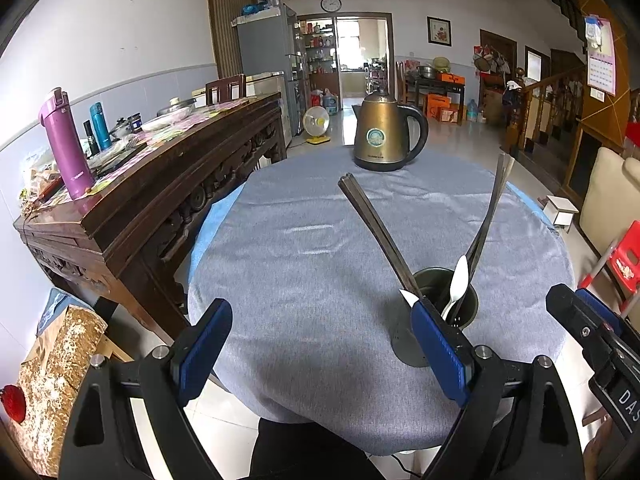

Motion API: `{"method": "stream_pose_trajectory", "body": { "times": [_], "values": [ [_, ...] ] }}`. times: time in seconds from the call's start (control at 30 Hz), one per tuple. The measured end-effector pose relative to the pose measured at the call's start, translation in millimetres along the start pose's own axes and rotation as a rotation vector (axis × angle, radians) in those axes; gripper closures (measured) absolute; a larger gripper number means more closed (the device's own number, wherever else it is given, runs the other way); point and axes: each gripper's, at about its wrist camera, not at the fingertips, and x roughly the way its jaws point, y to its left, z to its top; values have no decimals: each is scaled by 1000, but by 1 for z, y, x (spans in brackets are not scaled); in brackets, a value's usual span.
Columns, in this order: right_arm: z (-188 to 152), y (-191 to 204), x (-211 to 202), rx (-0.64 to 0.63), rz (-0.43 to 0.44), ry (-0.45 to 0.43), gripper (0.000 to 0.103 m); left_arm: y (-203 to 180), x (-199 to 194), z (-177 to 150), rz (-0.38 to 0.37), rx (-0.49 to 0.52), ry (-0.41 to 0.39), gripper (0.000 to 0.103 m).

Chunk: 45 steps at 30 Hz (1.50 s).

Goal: Organize utensils

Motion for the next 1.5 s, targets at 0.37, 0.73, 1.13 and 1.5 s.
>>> {"method": "stream_pose_trajectory", "body": {
  "times": [0.37, 0.73, 1.13, 1.5],
  "values": [
    [-2, 3, 2, -6, 1, 4, 36, 2, -2, 0, -4, -4, -1, 12],
    [-2, 9, 4, -17, 0, 7, 36, 6, -2, -1, -11, -17, -3, 12],
    [2, 16, 3, -37, -2, -3, 36, 20, -2, 0, -12, -43, 0, 12],
    [5, 30, 4, -62, 4, -7, 36, 30, -3, 0, -12, -57, -4, 12]
  ]
}}
